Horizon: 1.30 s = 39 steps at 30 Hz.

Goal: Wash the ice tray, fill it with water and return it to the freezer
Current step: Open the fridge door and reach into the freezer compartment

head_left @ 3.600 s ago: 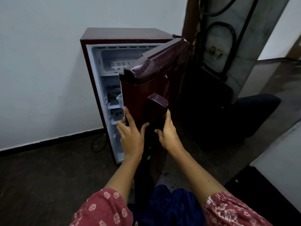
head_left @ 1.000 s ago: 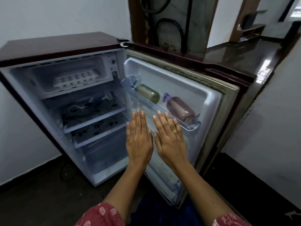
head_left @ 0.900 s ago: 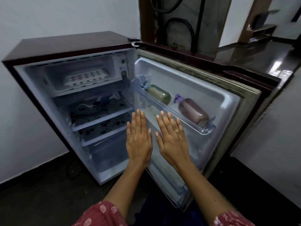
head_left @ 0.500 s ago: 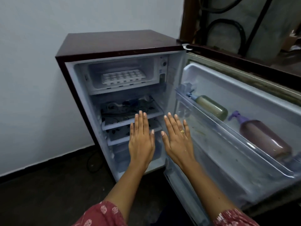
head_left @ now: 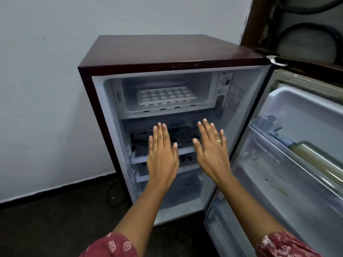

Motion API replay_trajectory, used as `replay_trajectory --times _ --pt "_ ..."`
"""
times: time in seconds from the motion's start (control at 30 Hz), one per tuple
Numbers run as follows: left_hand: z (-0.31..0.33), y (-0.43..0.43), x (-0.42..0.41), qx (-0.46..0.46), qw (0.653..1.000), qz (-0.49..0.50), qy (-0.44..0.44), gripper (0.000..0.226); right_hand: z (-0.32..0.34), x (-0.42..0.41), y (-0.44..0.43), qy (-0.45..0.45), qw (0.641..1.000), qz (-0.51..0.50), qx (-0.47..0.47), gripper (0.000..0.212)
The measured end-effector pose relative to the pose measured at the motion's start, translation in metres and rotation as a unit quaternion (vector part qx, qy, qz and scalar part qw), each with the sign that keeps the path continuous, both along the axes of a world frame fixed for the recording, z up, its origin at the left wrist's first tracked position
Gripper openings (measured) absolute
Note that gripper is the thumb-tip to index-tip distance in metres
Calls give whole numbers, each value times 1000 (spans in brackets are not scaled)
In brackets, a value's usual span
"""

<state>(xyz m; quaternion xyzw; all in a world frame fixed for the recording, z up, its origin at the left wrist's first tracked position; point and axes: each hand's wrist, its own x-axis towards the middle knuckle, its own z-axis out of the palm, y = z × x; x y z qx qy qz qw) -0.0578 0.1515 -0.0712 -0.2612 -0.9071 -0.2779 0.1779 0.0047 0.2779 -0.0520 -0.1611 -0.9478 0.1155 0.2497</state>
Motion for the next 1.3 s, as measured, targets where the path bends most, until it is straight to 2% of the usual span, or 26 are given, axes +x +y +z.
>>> replay_trajectory --times 0.2,0.33,0.53,0.7,0.83,0.93,1.03,1.17,1.3 --pt "-1 19 -66 21 999 30 32 63 -11 -78 28 23 998 29 -41 70" --pt "-1 32 -112 36 998 46 22 59 -15 -124 51 49 994 39 -90 74" --pt "-9 44 -162 -21 993 120 -2 72 -21 -177 75 115 976 53 -178 83" --pt "5 49 -194 -14 986 160 -36 94 -15 -209 97 72 975 59 -199 92" --pt "11 48 -211 -4 980 173 -98 98 -10 -222 105 31 978 55 -199 95" --pt "9 47 -216 4 977 173 -127 95 -9 -228 107 -2 978 37 -205 93" --pt "7 47 -222 13 980 165 -110 88 -8 -232 108 -50 981 25 -185 83" --pt "5 43 -226 68 979 139 -132 89 -7 -231 110 -28 981 31 -192 65" --pt "9 41 -218 107 977 133 -128 81 -6 -221 109 -2 978 41 -206 61"
